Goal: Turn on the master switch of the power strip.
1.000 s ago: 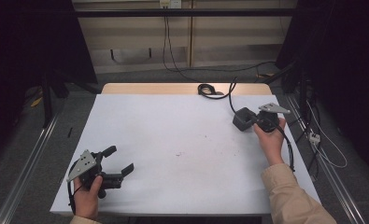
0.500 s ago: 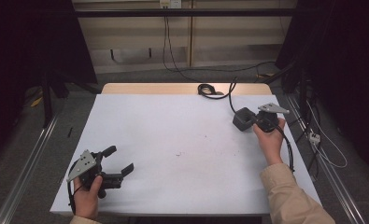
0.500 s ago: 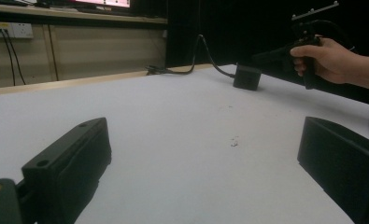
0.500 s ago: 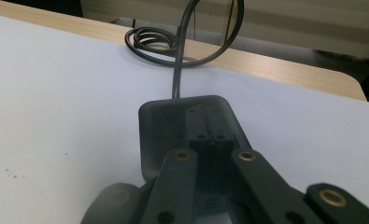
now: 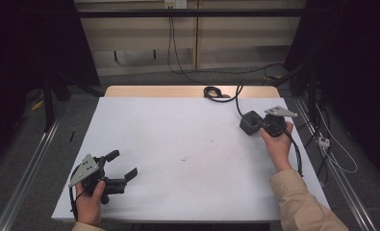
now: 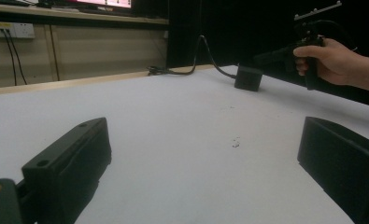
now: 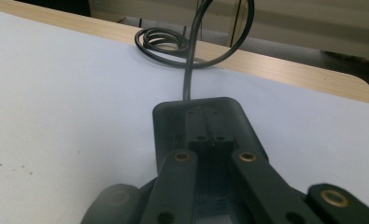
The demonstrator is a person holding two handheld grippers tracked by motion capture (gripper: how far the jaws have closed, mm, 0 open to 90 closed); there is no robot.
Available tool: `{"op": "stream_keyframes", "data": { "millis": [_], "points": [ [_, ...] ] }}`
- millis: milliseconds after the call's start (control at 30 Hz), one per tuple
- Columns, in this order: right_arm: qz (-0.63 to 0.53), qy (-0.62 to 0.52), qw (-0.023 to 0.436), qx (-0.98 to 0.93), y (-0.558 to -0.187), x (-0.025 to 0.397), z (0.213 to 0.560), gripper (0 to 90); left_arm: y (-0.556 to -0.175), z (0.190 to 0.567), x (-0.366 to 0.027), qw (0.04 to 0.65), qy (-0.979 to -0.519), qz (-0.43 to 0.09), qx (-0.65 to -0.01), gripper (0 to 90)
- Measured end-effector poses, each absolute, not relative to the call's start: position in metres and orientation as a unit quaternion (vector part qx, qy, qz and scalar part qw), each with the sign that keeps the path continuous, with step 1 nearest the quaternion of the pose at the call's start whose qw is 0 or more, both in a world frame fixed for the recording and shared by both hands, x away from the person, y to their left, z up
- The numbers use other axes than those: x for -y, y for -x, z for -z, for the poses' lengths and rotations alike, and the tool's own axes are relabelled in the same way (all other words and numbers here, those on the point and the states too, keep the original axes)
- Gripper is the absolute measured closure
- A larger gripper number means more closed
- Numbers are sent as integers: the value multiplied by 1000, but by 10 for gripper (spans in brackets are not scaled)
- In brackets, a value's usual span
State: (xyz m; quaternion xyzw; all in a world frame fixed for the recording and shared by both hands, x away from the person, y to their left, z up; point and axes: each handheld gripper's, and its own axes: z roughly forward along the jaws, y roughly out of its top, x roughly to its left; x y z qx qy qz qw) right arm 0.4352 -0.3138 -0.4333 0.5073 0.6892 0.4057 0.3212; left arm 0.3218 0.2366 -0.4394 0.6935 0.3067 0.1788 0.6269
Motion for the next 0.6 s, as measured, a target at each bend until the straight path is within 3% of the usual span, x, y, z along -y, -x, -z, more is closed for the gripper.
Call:
{"op": "stream_keyframes", "data": {
  "millis": [133,567,600],
  "points": [
    [-413,-508,317,-687,-434,311,433,896,-322,440,-237,627,-694,-179,-306,25],
    [-436,-514,293,-678,-426,305,425,677,-323,440,-237,627,-694,-178,-306,25],
    [-439,-512,292,-678,-425,304,424,623,-323,440,-237,628,-693,-178,-307,25]
  ]
}}
